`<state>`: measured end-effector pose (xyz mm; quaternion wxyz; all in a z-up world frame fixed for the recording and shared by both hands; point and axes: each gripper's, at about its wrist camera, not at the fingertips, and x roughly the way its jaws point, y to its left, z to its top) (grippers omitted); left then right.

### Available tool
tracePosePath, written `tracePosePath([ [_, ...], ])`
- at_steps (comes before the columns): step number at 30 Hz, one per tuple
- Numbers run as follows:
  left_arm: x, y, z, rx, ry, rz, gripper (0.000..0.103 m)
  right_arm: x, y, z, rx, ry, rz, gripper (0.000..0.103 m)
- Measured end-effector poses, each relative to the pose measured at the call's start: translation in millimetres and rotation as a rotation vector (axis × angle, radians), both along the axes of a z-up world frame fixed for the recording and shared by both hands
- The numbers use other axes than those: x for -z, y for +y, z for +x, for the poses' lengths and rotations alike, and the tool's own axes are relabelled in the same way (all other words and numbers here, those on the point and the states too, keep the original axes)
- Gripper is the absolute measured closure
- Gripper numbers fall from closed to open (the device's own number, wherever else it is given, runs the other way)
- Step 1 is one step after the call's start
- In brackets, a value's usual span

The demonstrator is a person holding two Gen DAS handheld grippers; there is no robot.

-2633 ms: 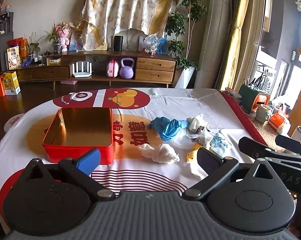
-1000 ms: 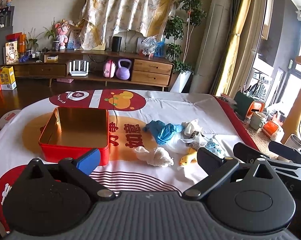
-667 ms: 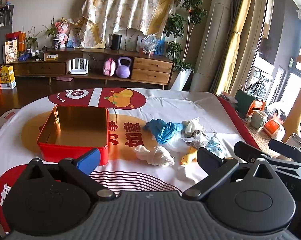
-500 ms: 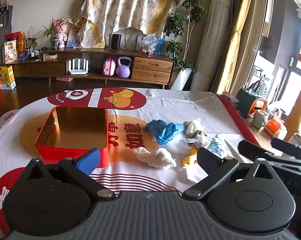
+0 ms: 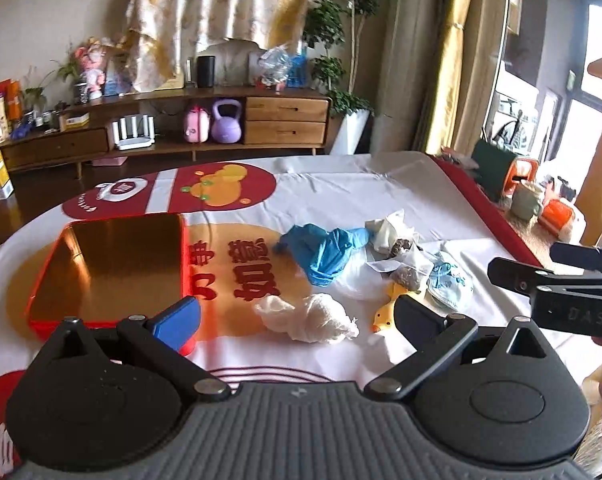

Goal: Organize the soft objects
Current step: 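Grasp the white gauze bundle with the left tool while the right tool grasps the mesh tea bag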

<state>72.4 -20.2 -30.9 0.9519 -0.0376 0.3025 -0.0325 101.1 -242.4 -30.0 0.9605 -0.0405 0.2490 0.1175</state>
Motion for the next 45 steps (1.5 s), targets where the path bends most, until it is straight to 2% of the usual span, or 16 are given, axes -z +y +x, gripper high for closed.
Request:
tracePosePath([
  [6,22,-5,28,0.009,0.035,-0.023,0.000,17,0,34,-0.038,0.041,-0.054,0.018],
  [9,34,-9,42,0.011,0.049,-0.009,0.000,28,4,48,-0.065,0.063,-0.076,0.020],
  [17,64,-15,78,0.051,0.129,-0.021,0.000,52,12,81,-0.087,0.122,-0.095,0.024],
  [22,79,-22,91,0.063,0.150,0.013,0.001,67,18,98,-0.084,0.149,-0.095,0.027],
  [25,86,-24,98,0.065,0.169,0.025,0.005,73,21,106,-0.072,0.153,-0.090,0.030],
  [28,91,-25,105,0.067,0.202,0.013,0.018,80,23,114,-0.070,0.161,-0.088,0.034],
  [31,96,-27,109,0.069,0.207,0.026,0.019,86,25,120,-0.058,0.173,-0.098,0.037],
  [33,98,-28,110,0.071,0.210,0.035,0.019,89,24,122,-0.052,0.184,-0.096,0.044],
  [35,100,-28,112,0.069,0.216,0.033,0.028,90,23,124,-0.048,0.189,-0.095,0.048],
  [40,102,-25,115,0.069,0.226,0.014,0.042,89,21,122,-0.045,0.188,-0.082,0.059],
  [45,102,-23,114,0.068,0.226,0.010,0.050,87,21,119,-0.047,0.177,-0.085,0.071],
])
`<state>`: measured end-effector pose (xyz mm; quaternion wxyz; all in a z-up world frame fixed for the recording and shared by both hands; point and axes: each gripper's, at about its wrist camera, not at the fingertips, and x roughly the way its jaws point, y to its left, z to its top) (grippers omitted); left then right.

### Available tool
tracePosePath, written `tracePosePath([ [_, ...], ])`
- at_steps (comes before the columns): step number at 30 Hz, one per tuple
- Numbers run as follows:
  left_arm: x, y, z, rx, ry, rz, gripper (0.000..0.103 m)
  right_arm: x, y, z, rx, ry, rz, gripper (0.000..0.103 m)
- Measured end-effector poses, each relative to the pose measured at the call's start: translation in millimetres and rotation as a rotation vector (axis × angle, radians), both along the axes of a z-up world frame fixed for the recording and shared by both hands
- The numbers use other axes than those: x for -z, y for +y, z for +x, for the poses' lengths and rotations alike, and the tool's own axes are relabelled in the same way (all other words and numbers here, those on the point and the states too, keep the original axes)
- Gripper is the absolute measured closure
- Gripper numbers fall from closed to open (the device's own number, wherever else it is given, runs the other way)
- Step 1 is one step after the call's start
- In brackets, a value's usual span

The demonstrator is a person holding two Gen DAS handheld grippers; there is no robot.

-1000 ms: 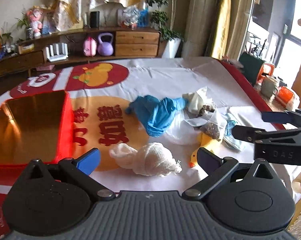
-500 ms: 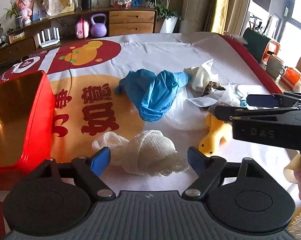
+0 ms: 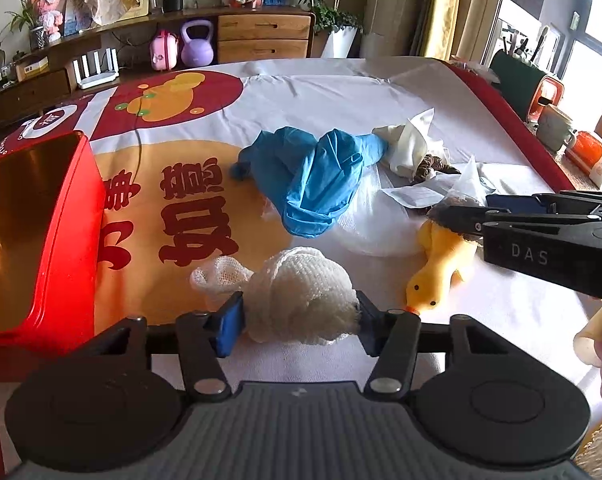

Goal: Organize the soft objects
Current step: 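Grasp the white gauze bundle with the left tool while the right tool grasps the mesh tea bag, then carry the gauze bundle with the left tool while the right tool carries the tea bag over the red tin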

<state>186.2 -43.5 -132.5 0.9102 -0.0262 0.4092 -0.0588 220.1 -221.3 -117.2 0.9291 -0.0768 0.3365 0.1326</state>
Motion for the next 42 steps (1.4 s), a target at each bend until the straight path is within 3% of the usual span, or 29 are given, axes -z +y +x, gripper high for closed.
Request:
tracePosePath([
  [5,-3,2,-4,-0.006,-0.013,0.006,0.060,-4,1,-6,0.004,-0.015,-0.008,0.086],
  [12,-10,11,-12,-0.024,-0.025,-0.010,0.061,-15,2,-18,-0.010,-0.030,0.004,0.100],
  [27,-51,35,-40,-0.056,-0.077,-0.054,0.061,-60,12,-53,-0.088,-0.093,0.045,0.103],
  [42,-108,92,-70,-0.128,-0.129,-0.078,0.061,-106,69,-80,-0.285,-0.120,0.105,0.103],
])
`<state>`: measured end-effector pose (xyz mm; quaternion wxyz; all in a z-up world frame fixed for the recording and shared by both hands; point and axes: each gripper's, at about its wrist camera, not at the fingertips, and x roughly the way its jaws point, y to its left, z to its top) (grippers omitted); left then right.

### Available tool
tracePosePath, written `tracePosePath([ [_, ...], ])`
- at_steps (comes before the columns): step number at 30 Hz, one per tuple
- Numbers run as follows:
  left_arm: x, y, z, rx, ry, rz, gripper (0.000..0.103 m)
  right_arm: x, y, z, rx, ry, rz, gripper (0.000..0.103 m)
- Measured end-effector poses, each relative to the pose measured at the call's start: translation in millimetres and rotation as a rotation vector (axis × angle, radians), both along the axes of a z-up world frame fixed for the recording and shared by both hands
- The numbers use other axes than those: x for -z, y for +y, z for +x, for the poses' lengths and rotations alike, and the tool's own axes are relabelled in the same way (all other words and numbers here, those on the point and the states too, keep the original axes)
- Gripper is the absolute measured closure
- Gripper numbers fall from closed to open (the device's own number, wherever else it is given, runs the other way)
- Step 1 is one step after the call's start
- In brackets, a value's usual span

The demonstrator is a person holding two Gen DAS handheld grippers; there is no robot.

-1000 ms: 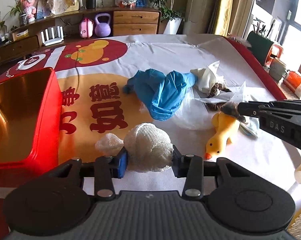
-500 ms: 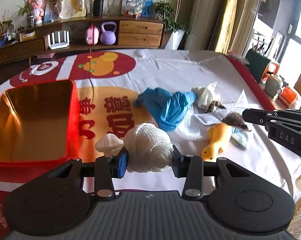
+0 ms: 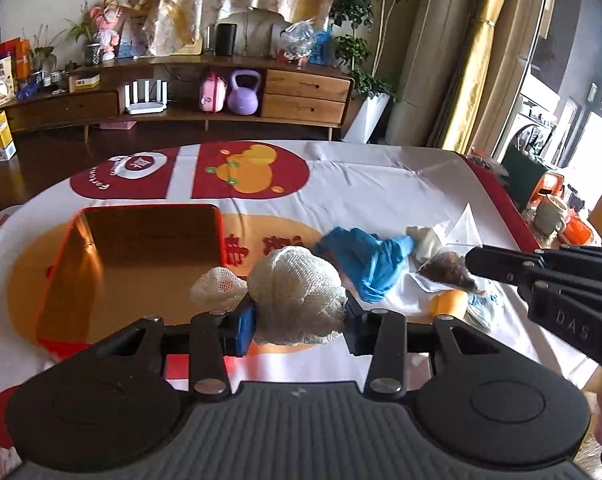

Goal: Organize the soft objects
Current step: 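Carry the gauze bundle with the left tool while the right tool carries the tea bag over the red tin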

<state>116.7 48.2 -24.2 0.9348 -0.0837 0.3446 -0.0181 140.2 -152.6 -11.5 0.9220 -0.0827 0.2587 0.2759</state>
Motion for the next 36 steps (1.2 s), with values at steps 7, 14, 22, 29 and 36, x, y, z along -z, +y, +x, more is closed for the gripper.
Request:
tracePosePath([
  [7,-11,36,0,-0.041,-0.010,0.017,0.061,-6,40,-1,-0.079,-0.001,-0.006,0.103],
  [14,-8,81,14,-0.084,0.023,0.017,0.061,-2,82,4,-0.147,0.003,-0.019,0.103],
  [22,10,118,45,-0.115,0.069,0.030,0.061,13,130,14,-0.226,-0.003,-0.072,0.103],
  [29,34,142,80,-0.156,0.137,0.029,0.061,37,171,31,-0.270,0.042,-0.125,0.103],
  [36,55,151,111,-0.170,0.186,0.034,0.061,64,193,56,-0.271,0.136,-0.146,0.103],
])
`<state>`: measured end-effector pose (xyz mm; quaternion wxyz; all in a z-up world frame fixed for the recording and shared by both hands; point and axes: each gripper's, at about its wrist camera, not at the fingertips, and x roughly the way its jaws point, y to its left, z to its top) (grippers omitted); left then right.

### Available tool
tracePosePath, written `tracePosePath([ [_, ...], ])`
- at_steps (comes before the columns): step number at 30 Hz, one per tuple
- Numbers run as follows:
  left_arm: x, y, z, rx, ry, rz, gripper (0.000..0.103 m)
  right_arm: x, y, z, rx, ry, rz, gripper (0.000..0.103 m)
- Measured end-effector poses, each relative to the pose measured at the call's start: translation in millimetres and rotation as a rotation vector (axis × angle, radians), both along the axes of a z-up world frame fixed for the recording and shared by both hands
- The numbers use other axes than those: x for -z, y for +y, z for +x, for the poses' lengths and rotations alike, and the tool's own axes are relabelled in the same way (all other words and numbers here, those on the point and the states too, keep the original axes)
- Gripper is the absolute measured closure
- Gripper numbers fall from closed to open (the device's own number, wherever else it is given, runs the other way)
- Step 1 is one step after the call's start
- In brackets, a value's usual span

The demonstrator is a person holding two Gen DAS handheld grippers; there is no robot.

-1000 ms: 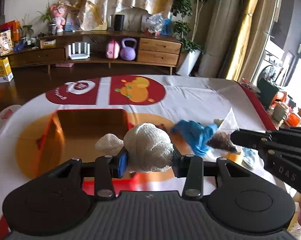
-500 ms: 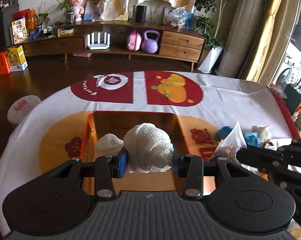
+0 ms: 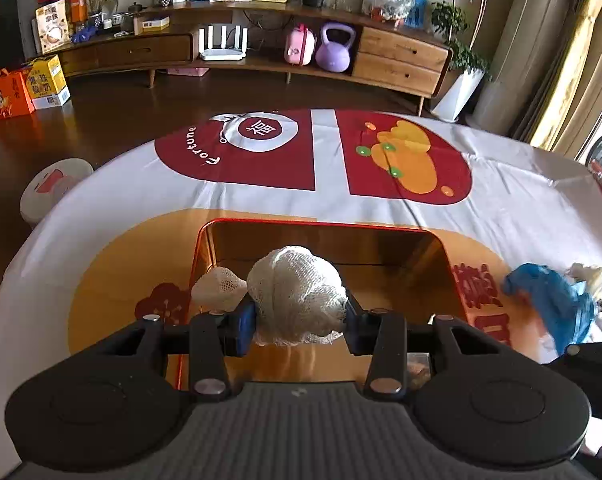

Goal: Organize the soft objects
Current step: 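Carry the gauze bundle with the left tool while the right tool carries the tea bag over the red tin, then open the left tool dropping the gauze into the tin while the right tool releases the tea bag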

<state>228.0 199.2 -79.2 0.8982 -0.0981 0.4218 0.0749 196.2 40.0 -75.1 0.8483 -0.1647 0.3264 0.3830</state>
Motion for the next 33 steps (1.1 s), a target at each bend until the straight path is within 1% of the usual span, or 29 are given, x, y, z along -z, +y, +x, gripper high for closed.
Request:
tracePosePath([
  [5,11,-1,18,0.003,0.029,0.008,0.061,15,14,8,-0.010,0.037,-0.020,0.103],
  [7,16,0,23,0.003,0.041,-0.002,0.061,19,17,9,-0.002,0.057,-0.020,0.103],
  [13,29,4,28,-0.009,0.073,-0.031,0.061,27,19,10,0.000,0.079,-0.042,0.103],
  [16,31,5,29,-0.011,0.070,-0.041,0.060,29,19,8,-0.005,0.085,-0.051,0.102],
  [19,32,6,29,-0.014,0.070,-0.050,0.060,31,20,10,0.005,0.094,-0.059,0.098],
  [21,32,6,29,-0.011,0.070,-0.049,0.059,33,19,9,0.006,0.102,-0.060,0.093],
  [23,32,4,28,-0.009,0.068,-0.044,0.059,34,19,10,0.008,0.101,-0.064,0.092],
  [24,31,4,28,-0.008,0.067,-0.041,0.059,34,19,11,0.009,0.100,-0.064,0.089],
  [25,31,3,28,-0.006,0.066,-0.038,0.058,33,18,10,0.011,0.099,-0.061,0.088],
  [27,29,1,27,-0.002,0.067,-0.027,0.052,31,17,11,0.010,0.105,-0.054,0.088],
  [28,28,-1,26,-0.004,0.066,-0.016,0.047,30,17,13,0.012,0.107,-0.052,0.087],
  [29,27,-1,25,-0.006,0.064,-0.012,0.044,30,16,13,0.015,0.110,-0.051,0.085],
  [33,24,1,22,-0.021,0.058,-0.020,0.043,27,13,12,0.021,0.118,-0.039,0.079],
])
